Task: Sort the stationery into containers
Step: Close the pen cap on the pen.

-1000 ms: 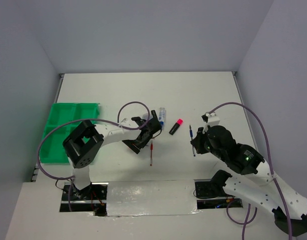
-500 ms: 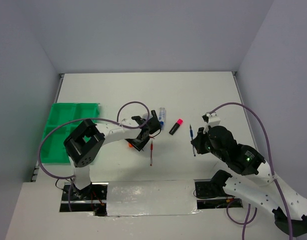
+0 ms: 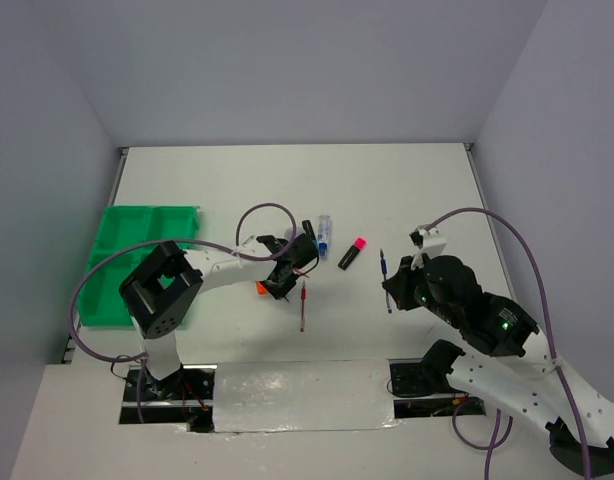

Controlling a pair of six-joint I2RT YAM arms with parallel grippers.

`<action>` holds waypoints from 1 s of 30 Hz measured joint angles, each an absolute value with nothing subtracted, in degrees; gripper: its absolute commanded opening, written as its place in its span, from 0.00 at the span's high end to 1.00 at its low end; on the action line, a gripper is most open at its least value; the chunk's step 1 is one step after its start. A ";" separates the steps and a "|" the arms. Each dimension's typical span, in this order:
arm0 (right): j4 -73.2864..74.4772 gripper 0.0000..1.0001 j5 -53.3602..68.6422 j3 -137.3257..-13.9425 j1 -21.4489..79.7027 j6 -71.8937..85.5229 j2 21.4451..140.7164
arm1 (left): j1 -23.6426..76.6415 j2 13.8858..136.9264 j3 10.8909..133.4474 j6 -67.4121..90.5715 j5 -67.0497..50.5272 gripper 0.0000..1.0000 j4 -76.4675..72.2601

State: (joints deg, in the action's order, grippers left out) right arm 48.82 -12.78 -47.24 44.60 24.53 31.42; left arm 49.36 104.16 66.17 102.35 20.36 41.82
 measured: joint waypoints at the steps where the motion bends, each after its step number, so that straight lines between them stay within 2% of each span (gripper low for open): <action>1: 48.75 1.00 -12.56 -47.24 44.60 24.53 31.29 | 49.39 104.01 66.02 101.34 20.38 1.00 41.32; 8: 46.09 1.00 -9.67 -45.71 44.60 24.69 28.71 | 50.92 100.90 63.05 92.90 21.82 1.00 36.58; 12: 40.18 1.00 -4.84 -39.75 44.60 26.61 27.42 | 52.80 94.94 61.34 88.51 24.47 1.00 36.95; 18: 20.56 1.00 7.16 -24.23 44.73 32.97 30.35 | 54.68 77.01 60.86 79.35 29.19 1.00 32.42; 22: 4.93 1.00 11.66 -15.97 46.87 38.11 33.67 | 54.68 66.02 56.60 71.46 29.80 1.00 23.40; 30: -18.37 1.00 12.45 -14.52 55.88 41.54 39.38 | 54.85 52.80 43.66 56.16 21.58 1.00 1.87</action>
State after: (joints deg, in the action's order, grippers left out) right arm -18.37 12.45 -14.52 55.88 41.54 39.38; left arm 54.85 52.80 43.66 56.16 21.58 1.87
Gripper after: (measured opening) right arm 0.034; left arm 0.192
